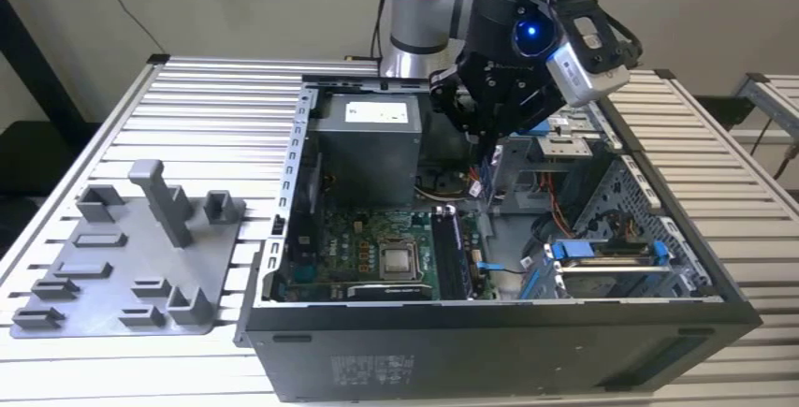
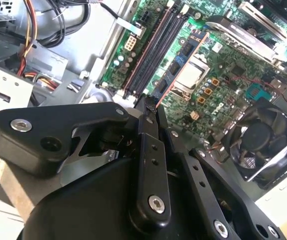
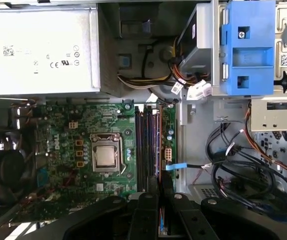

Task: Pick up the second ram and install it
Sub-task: 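Insert the second ram into the second slot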

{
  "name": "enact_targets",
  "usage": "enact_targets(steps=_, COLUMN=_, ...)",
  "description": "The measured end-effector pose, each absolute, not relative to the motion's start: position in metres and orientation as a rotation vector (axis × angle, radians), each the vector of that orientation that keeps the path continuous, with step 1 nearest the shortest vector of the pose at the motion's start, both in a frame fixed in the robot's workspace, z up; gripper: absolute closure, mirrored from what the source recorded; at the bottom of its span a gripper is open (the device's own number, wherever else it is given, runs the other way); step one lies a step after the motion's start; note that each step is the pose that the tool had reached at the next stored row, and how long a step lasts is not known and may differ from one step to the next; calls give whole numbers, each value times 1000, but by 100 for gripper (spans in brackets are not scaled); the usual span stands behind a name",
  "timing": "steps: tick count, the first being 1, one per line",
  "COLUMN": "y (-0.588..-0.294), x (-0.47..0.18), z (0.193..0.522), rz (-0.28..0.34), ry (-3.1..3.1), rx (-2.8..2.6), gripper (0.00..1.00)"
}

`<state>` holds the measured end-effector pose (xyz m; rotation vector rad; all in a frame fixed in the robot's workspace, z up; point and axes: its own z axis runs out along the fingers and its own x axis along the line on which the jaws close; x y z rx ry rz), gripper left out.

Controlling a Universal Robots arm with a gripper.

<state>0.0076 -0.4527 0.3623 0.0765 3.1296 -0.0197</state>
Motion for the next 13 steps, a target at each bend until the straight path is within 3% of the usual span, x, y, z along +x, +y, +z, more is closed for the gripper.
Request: enact_targets(steps=13, y=-453, x=8, z=356, rz=-20, ry=3130, rx=76, gripper=86)
